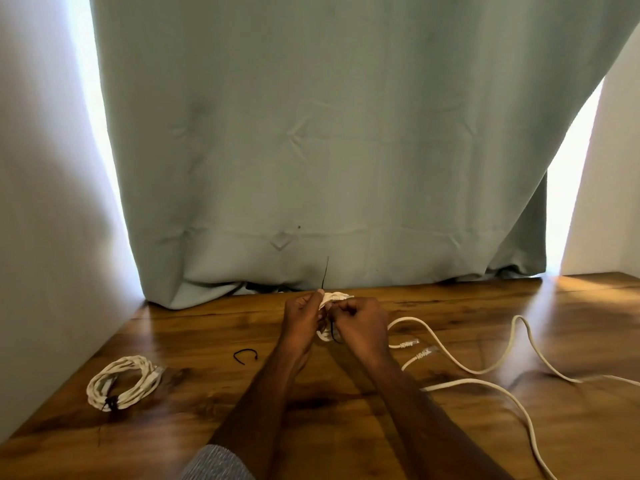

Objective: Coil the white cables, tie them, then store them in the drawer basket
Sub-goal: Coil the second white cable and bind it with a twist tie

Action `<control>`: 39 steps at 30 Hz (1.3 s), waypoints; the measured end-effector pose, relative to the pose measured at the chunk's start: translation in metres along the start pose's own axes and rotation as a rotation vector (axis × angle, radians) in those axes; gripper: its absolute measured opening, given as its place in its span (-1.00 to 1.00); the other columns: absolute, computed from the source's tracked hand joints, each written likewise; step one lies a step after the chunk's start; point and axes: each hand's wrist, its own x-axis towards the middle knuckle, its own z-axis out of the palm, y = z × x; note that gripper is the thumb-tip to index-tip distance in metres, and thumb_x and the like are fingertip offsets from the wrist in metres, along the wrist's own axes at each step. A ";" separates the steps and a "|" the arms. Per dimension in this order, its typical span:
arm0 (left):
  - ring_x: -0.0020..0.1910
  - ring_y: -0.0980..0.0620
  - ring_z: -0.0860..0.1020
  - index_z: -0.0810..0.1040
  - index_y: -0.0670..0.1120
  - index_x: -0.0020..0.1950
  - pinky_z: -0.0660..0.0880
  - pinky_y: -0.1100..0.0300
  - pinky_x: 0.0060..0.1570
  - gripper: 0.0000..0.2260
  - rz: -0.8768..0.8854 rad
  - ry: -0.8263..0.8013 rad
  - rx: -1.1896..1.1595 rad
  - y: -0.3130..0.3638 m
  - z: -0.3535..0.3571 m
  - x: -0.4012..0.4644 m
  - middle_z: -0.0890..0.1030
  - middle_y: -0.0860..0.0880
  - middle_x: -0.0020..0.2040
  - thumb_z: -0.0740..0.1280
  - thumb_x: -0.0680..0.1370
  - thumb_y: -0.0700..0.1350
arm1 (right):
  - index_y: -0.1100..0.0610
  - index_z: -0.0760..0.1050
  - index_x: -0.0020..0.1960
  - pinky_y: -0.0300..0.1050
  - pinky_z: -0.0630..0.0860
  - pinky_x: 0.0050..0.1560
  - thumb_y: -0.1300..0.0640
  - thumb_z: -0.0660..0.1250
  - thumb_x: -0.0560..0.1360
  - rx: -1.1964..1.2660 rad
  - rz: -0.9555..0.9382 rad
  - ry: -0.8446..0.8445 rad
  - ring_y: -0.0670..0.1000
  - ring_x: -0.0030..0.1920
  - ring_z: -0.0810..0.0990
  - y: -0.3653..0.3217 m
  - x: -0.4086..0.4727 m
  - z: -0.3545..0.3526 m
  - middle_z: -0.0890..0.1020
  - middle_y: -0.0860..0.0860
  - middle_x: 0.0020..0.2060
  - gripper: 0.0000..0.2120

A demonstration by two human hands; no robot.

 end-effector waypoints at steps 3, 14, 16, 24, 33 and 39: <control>-0.47 0.09 0.56 0.60 -0.15 -0.28 0.46 0.27 -0.47 -0.71 -0.015 0.051 -0.054 0.003 -0.005 0.001 0.62 -0.02 -0.42 0.27 0.63 -0.22 | 0.02 0.74 -0.08 -0.24 0.52 -0.32 0.00 0.43 0.53 0.044 -0.042 -0.118 -0.19 -0.32 0.65 -0.011 -0.002 -0.014 0.72 -0.10 -0.29 -0.86; -0.61 0.19 0.39 0.56 -0.19 -0.20 0.33 0.30 -0.54 -0.76 -0.091 -0.116 -0.058 0.013 -0.003 -0.011 0.47 0.06 -0.56 0.25 0.64 -0.17 | 0.14 0.71 -0.10 -0.09 0.59 -0.18 0.04 0.36 0.60 0.264 0.078 -0.003 0.02 -0.20 0.69 0.005 0.019 -0.024 0.72 0.03 -0.27 -0.77; -0.62 0.18 0.32 0.60 -0.11 -0.30 0.31 0.28 -0.53 -0.68 -0.085 -0.180 -0.054 0.011 -0.002 -0.012 0.39 0.06 -0.56 0.26 0.63 -0.16 | 0.12 0.72 -0.12 -0.01 0.61 -0.05 0.00 0.38 0.58 0.242 0.146 -0.057 0.04 -0.14 0.71 0.008 0.024 -0.027 0.74 0.02 -0.25 -0.76; -0.60 0.15 0.24 0.60 -0.05 -0.42 0.26 0.25 -0.47 -0.58 -0.091 -0.379 0.035 0.011 0.004 -0.021 0.31 0.01 -0.55 0.24 0.65 -0.14 | 0.30 0.69 -0.06 0.00 0.65 -0.09 0.22 0.43 0.52 0.654 0.425 -0.368 0.18 -0.17 0.70 0.017 0.030 -0.037 0.72 0.26 -0.14 -0.87; -0.56 0.12 0.24 0.60 -0.07 -0.39 0.26 0.21 -0.45 -0.61 -0.136 -0.415 0.139 0.010 0.011 -0.027 0.32 0.00 -0.52 0.26 0.64 -0.15 | 0.19 0.69 -0.16 -0.14 0.48 -0.33 0.22 0.48 0.50 0.493 0.314 0.024 0.01 -0.38 0.49 0.024 0.042 -0.037 0.60 0.06 -0.39 -0.93; -0.50 0.11 0.28 0.65 -0.04 -0.39 0.27 0.23 -0.43 -0.61 -0.192 -0.368 0.195 0.011 0.013 -0.030 0.37 0.03 -0.51 0.29 0.63 -0.13 | 0.14 0.70 -0.14 -0.25 0.50 -0.22 0.18 0.50 0.49 0.336 0.102 0.228 -0.07 -0.25 0.64 0.020 0.046 -0.034 0.69 -0.03 -0.30 -0.95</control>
